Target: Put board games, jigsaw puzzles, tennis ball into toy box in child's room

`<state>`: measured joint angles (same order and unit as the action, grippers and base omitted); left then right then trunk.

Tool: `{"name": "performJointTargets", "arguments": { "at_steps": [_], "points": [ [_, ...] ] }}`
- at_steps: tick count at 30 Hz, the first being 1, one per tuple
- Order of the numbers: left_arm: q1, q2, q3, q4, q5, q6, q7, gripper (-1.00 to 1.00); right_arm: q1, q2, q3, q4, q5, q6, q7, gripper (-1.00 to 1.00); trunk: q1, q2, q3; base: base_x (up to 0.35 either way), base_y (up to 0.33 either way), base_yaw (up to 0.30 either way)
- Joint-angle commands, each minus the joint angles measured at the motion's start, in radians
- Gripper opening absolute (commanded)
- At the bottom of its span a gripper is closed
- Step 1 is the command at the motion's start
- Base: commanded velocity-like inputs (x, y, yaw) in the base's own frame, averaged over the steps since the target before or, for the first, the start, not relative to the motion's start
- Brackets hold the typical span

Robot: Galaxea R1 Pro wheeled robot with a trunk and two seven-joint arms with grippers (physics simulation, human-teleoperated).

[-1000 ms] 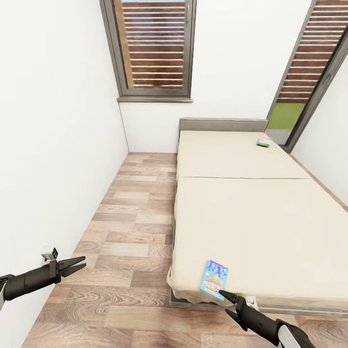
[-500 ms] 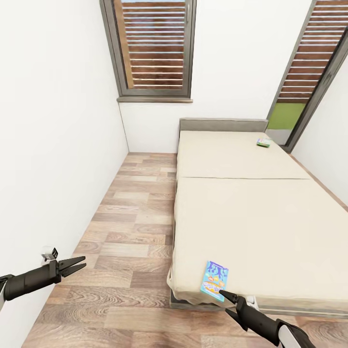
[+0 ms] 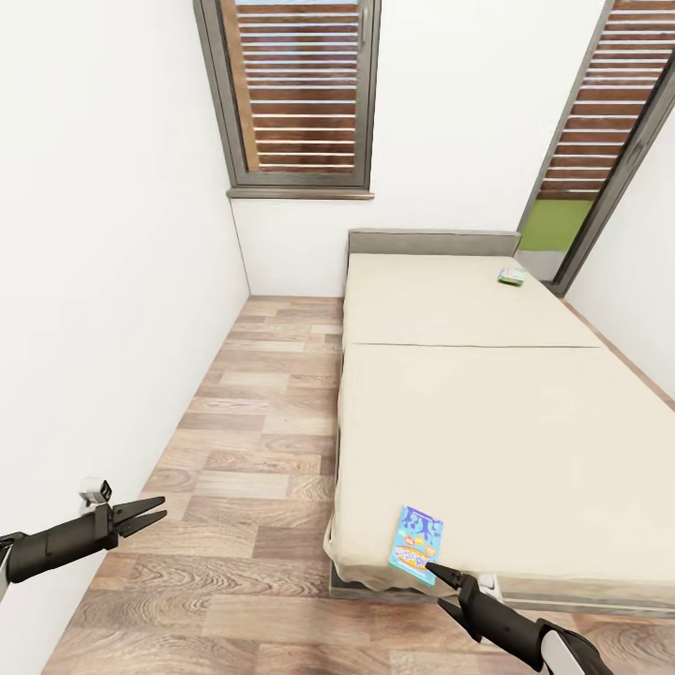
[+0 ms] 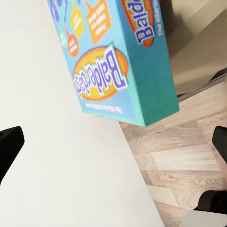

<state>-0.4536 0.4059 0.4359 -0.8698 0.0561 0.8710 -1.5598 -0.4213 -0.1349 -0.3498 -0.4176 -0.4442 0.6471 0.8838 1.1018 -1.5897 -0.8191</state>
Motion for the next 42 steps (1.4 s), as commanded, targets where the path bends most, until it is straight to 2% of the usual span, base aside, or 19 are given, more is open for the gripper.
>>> {"name": "performJointTargets", "arguments": {
  "at_steps": [1,11,16,26,35,42],
  "points": [
    [0.000,0.000,0.000,0.000,0.000,0.012,-0.005,1.00,-0.001,0.000,-0.003,0.000,-0.002,0.006,0.001,1.00,0.000,0.000,-0.001,0.000,0.000,0.000],
    [0.000,0.001,0.004,0.000,0.003,0.016,-0.011,1.00,-0.001,0.007,-0.003,0.000,-0.002,0.008,0.001,1.00,0.000,0.000,-0.001,0.000,0.000,0.000],
    [0.000,0.001,0.003,0.000,0.003,0.016,-0.011,1.00,-0.003,0.011,-0.003,-0.001,-0.002,0.014,-0.001,1.00,0.019,-0.035,-0.016,0.000,0.000,0.000],
    [0.000,0.003,0.003,0.000,0.002,0.017,-0.011,1.00,-0.004,0.006,-0.004,0.000,-0.002,0.015,-0.004,1.00,0.019,-0.035,-0.016,0.000,0.000,0.000],
    [0.000,0.003,0.001,0.000,0.002,0.017,-0.011,1.00,-0.004,0.001,-0.004,0.000,-0.008,0.015,0.000,1.00,0.054,-0.098,-0.045,0.000,0.000,0.000],
    [0.000,0.002,0.001,0.000,0.002,0.017,-0.011,1.00,-0.004,-0.001,-0.005,0.001,-0.013,0.016,0.005,1.00,0.054,-0.098,-0.045,0.000,0.000,0.000]
  ]
}}
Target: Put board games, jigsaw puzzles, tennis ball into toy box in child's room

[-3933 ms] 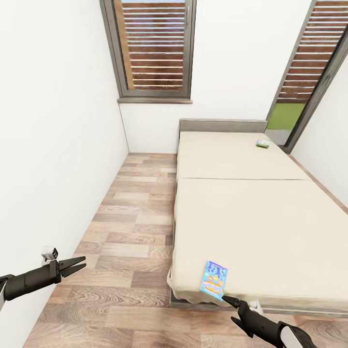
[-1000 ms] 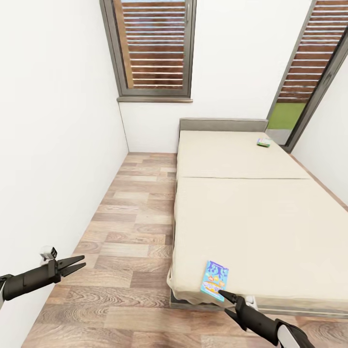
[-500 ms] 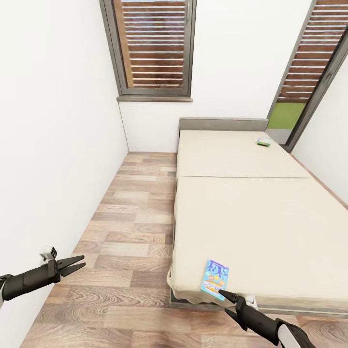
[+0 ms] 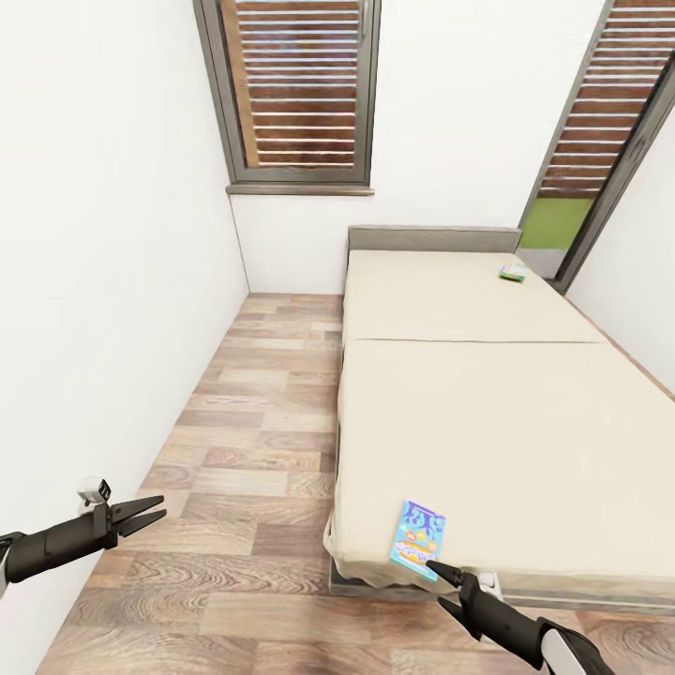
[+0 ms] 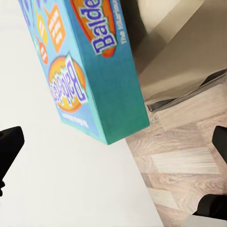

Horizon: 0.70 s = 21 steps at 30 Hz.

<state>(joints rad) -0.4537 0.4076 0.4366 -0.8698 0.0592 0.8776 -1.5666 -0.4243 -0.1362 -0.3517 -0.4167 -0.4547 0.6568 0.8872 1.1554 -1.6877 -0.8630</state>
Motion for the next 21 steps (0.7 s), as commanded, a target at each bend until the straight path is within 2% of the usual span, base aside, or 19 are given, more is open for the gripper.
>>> {"name": "performJointTargets", "arguments": {
  "at_steps": [1,5,21],
  "points": [
    [0.000,0.000,0.000,0.000,-0.001,0.011,-0.004,1.00,-0.001,0.000,-0.003,0.000,-0.002,0.006,0.002,1.00,0.000,0.000,-0.001,0.000,0.000,0.000],
    [0.000,0.000,-0.001,0.000,-0.001,0.011,-0.004,1.00,-0.001,0.000,-0.004,0.001,-0.003,0.007,0.003,1.00,0.015,-0.028,-0.013,0.000,0.000,0.000],
    [0.000,-0.001,-0.001,0.000,-0.001,0.010,-0.004,1.00,-0.001,0.011,-0.003,-0.001,-0.003,0.007,0.004,1.00,0.015,-0.028,-0.013,0.000,0.000,0.000]
  ]
}}
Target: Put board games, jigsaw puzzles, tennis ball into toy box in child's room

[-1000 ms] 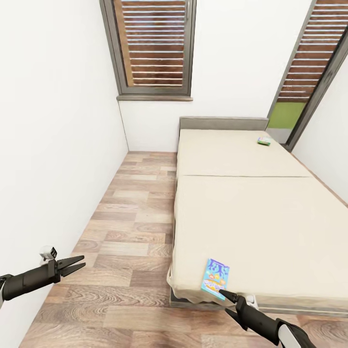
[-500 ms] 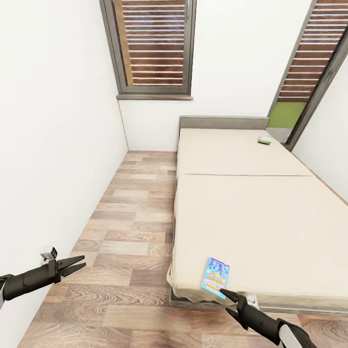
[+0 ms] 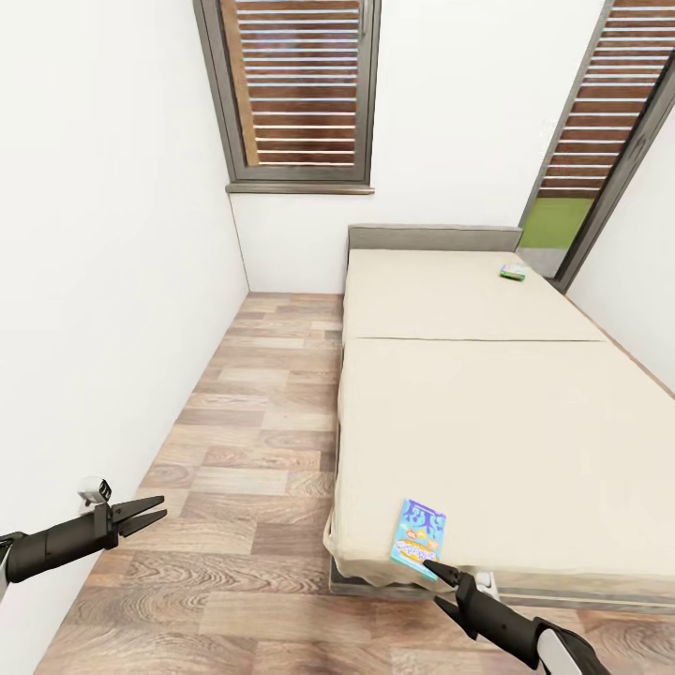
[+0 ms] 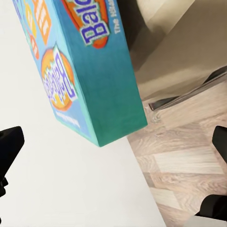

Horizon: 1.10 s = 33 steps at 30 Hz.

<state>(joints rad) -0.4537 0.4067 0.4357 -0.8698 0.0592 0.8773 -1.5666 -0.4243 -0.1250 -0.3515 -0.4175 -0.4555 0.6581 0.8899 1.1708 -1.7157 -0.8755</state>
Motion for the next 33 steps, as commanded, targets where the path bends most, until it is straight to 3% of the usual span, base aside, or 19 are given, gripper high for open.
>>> {"name": "performJointTargets", "arguments": {
  "at_steps": [1,33],
  "points": [
    [0.000,0.000,0.000,0.000,-0.001,0.010,-0.004,1.00,-0.001,0.001,-0.003,0.000,-0.002,0.006,0.001,1.00,0.000,0.000,-0.001,0.000,0.000,0.000],
    [0.000,-0.001,0.001,0.000,-0.006,0.006,-0.004,1.00,-0.001,0.007,-0.003,-0.001,0.000,0.006,0.001,1.00,0.000,0.000,-0.001,0.012,0.009,0.000]
  ]
}}
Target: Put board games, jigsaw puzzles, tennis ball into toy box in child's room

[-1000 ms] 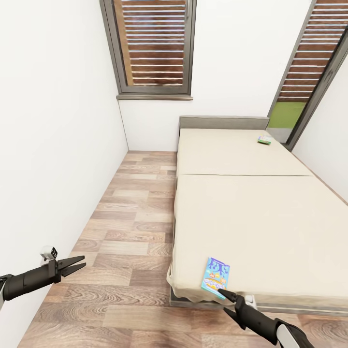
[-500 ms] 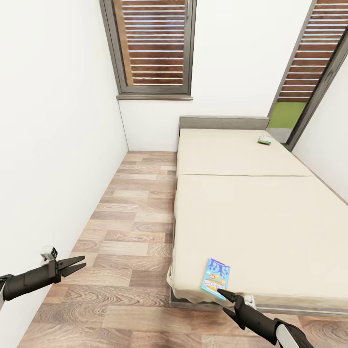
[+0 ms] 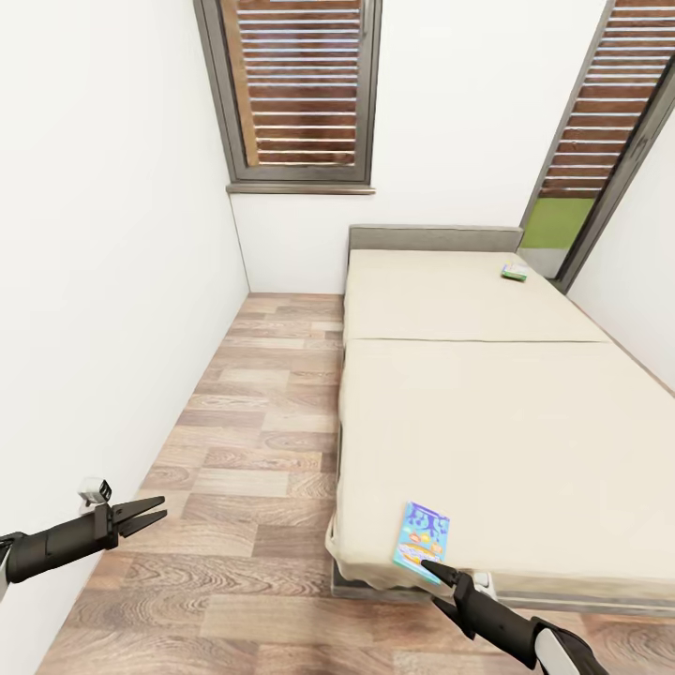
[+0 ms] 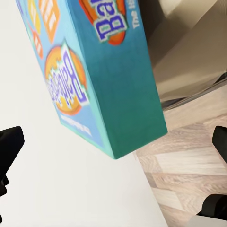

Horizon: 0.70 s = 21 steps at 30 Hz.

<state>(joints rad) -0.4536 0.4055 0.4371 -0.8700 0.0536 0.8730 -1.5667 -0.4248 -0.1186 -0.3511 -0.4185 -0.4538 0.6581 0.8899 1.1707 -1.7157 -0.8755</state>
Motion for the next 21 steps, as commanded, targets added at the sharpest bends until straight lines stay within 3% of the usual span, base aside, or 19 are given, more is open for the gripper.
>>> {"name": "performJointTargets", "arguments": {
  "at_steps": [1,21],
  "points": [
    [0.000,0.000,0.000,0.000,-0.001,0.011,-0.004,1.00,-0.001,0.000,-0.003,0.000,-0.002,0.006,0.001,1.00,0.000,0.000,-0.001,0.056,0.093,0.000],
    [0.000,-0.001,0.000,0.000,-0.001,0.009,-0.004,1.00,0.000,0.000,-0.002,0.001,-0.002,0.006,0.001,1.00,0.000,0.000,-0.001,0.010,0.017,0.000]
  ]
}}
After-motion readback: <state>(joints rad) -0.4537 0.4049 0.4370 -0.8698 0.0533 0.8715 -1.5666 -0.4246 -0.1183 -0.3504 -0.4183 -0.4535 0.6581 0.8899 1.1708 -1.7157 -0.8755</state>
